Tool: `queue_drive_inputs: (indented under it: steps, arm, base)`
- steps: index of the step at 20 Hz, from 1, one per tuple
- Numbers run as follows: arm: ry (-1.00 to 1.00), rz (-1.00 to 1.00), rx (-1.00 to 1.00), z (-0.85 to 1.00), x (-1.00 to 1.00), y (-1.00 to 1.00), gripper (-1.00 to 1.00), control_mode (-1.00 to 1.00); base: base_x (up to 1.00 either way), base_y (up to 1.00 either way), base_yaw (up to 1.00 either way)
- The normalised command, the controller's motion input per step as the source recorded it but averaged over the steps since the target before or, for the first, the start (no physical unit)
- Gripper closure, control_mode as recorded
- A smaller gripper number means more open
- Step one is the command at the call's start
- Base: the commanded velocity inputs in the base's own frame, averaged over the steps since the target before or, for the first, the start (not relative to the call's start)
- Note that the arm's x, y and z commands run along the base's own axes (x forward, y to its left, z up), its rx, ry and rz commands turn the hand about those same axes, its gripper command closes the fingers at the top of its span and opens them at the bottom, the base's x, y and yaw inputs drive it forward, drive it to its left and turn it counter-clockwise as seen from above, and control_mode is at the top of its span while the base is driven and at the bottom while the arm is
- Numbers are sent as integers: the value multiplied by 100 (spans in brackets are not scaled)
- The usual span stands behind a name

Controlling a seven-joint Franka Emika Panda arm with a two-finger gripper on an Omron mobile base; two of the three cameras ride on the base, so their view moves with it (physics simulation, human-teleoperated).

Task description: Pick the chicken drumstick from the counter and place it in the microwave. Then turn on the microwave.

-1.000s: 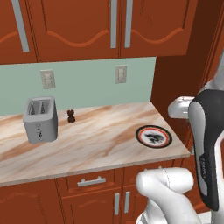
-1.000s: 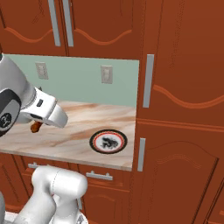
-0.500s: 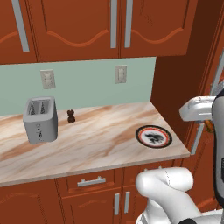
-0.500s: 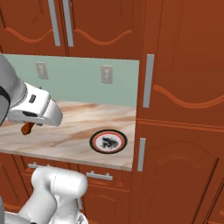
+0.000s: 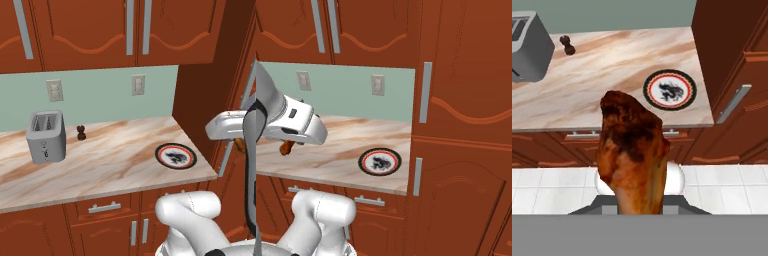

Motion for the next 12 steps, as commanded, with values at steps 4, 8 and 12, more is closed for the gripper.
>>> queue_drive_inputs:
  steps: [4, 8, 12]
  arm:
    - [0, 0, 0, 0, 0, 0, 100, 100]
    - [0, 0, 0, 0, 0, 0, 100, 100]
    - [0, 0, 0, 0, 0, 0, 100, 100]
  base:
    - [-85, -9, 0]
    - [-87, -44, 0]
    - [-8, -88, 0]
